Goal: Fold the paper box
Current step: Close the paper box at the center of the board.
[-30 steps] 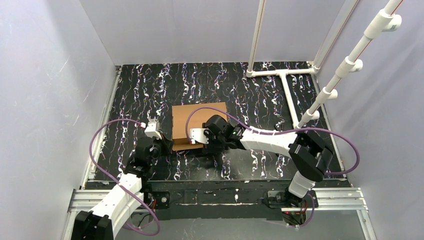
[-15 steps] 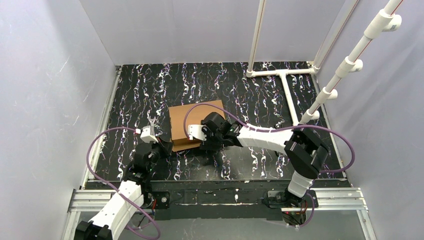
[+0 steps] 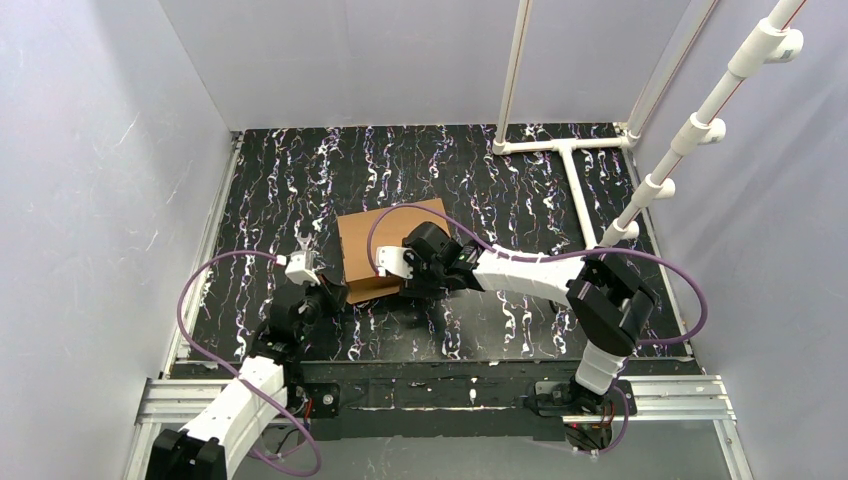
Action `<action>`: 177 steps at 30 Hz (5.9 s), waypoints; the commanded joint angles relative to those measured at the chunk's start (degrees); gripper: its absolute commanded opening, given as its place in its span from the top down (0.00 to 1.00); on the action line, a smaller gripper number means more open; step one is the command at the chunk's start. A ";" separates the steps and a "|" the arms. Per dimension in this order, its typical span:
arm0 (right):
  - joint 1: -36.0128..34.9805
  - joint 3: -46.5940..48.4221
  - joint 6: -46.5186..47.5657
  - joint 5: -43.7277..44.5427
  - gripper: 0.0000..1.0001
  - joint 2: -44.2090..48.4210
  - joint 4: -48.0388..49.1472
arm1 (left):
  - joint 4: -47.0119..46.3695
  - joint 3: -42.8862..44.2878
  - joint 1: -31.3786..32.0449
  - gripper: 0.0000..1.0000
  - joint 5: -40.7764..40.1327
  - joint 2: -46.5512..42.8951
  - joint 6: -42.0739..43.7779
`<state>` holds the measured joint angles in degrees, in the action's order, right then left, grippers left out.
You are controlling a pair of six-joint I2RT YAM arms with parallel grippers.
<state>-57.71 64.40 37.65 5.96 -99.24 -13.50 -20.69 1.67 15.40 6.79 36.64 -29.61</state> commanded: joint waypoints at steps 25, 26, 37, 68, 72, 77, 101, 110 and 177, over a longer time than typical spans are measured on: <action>1.53 0.00 -7.30 -4.39 0.21 -5.33 -3.20 | -20.00 16.55 1.55 1.00 8.25 29.00 23.01; 1.67 0.14 -7.53 -4.38 0.21 -5.59 -3.20 | -20.39 16.15 1.57 1.00 8.20 28.97 23.25; 3.05 1.06 -8.56 -5.47 0.24 -6.81 -4.04 | -24.91 12.57 1.67 1.00 7.82 27.94 22.43; 3.11 2.90 -9.00 -6.26 0.25 -9.80 -6.18 | -17.62 11.04 0.04 1.00 11.65 21.56 -6.29; 3.13 3.16 -7.94 -8.21 0.22 -9.21 -7.20 | -16.80 11.36 -0.02 1.00 11.06 22.86 -7.11; 3.13 2.41 -6.16 -13.23 0.11 -4.44 -7.47 | -15.52 12.97 -0.03 1.00 9.29 26.03 -4.25; 5.23 8.75 1.23 -32.32 0.02 6.42 -17.11 | -8.46 21.94 -0.02 1.00 8.56 34.16 3.70; 10.34 15.81 -1.33 -27.84 0.02 -0.85 -8.28 | -7.97 24.41 -0.13 0.98 12.62 37.82 8.09; 6.34 20.25 -6.78 -12.60 0.38 -18.21 4.26 | -1.34 22.14 0.11 1.00 16.74 33.88 8.72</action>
<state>-51.77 85.34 32.88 -9.93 -114.83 -10.37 -22.33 24.69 15.07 20.34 72.88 -21.56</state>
